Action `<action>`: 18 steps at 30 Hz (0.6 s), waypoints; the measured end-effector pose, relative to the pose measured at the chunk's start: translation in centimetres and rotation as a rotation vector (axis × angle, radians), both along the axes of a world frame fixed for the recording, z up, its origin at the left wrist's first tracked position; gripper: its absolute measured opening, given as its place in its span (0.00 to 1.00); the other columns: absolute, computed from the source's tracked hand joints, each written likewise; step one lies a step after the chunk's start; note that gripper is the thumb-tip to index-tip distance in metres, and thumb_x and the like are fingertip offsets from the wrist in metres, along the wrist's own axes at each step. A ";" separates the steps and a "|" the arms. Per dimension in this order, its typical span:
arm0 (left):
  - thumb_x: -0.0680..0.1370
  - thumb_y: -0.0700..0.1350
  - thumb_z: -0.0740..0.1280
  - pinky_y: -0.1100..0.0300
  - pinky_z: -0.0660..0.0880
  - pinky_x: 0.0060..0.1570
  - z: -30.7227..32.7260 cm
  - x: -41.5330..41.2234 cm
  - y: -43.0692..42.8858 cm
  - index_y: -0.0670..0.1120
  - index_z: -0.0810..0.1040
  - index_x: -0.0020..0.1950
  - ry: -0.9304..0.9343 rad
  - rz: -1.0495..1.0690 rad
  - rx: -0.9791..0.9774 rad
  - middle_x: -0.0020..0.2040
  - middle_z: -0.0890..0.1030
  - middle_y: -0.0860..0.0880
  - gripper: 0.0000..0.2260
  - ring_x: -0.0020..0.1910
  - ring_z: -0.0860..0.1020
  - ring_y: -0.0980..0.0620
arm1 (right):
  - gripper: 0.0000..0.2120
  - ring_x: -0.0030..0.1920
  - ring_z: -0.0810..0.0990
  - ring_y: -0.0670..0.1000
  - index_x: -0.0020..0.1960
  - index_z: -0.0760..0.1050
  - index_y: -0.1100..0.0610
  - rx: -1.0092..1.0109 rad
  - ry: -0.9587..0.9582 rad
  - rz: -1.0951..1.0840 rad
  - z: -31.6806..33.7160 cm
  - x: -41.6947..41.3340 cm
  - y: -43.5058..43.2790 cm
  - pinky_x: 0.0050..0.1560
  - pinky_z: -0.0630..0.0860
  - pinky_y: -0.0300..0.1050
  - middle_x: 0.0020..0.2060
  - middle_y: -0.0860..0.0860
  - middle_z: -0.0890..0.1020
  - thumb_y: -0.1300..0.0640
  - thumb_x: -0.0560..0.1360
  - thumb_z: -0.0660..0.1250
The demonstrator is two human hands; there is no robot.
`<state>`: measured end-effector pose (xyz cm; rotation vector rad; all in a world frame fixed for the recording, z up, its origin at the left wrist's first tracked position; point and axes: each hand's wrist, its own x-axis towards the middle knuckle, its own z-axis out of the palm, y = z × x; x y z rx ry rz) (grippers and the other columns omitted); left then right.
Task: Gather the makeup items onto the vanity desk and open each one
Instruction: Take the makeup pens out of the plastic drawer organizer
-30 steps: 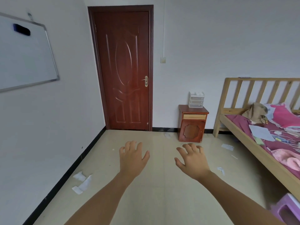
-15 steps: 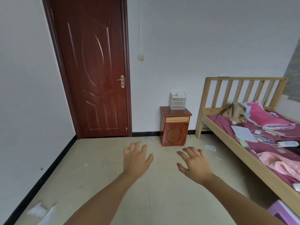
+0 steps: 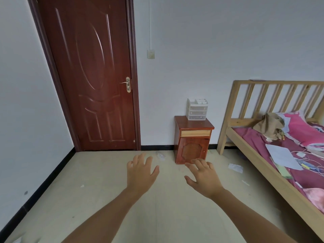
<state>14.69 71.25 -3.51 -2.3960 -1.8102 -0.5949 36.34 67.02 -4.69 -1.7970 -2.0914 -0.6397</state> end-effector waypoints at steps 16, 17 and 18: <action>0.71 0.55 0.57 0.46 0.76 0.46 -3.2 10.4 27.7 0.44 0.81 0.46 -0.077 -0.085 -0.069 0.51 0.82 0.42 0.19 0.51 0.80 0.43 | 0.20 0.44 0.84 0.51 0.47 0.80 0.50 -0.083 0.024 -0.106 -2.8 11.3 22.7 0.40 0.79 0.47 0.42 0.48 0.84 0.42 0.67 0.55; 0.72 0.54 0.57 0.45 0.74 0.50 -3.7 12.1 29.0 0.44 0.81 0.48 -0.108 -0.100 -0.082 0.54 0.81 0.41 0.19 0.53 0.79 0.42 | 0.20 0.44 0.84 0.51 0.47 0.81 0.50 -0.073 0.020 -0.112 -3.4 12.7 23.5 0.40 0.79 0.47 0.42 0.48 0.84 0.42 0.67 0.56; 0.72 0.55 0.57 0.44 0.73 0.52 -4.1 13.9 30.2 0.43 0.81 0.49 -0.129 -0.118 -0.065 0.55 0.81 0.41 0.20 0.55 0.78 0.41 | 0.20 0.44 0.84 0.51 0.46 0.81 0.50 -0.058 0.008 -0.116 -3.7 14.2 24.4 0.40 0.79 0.47 0.42 0.48 0.84 0.42 0.67 0.56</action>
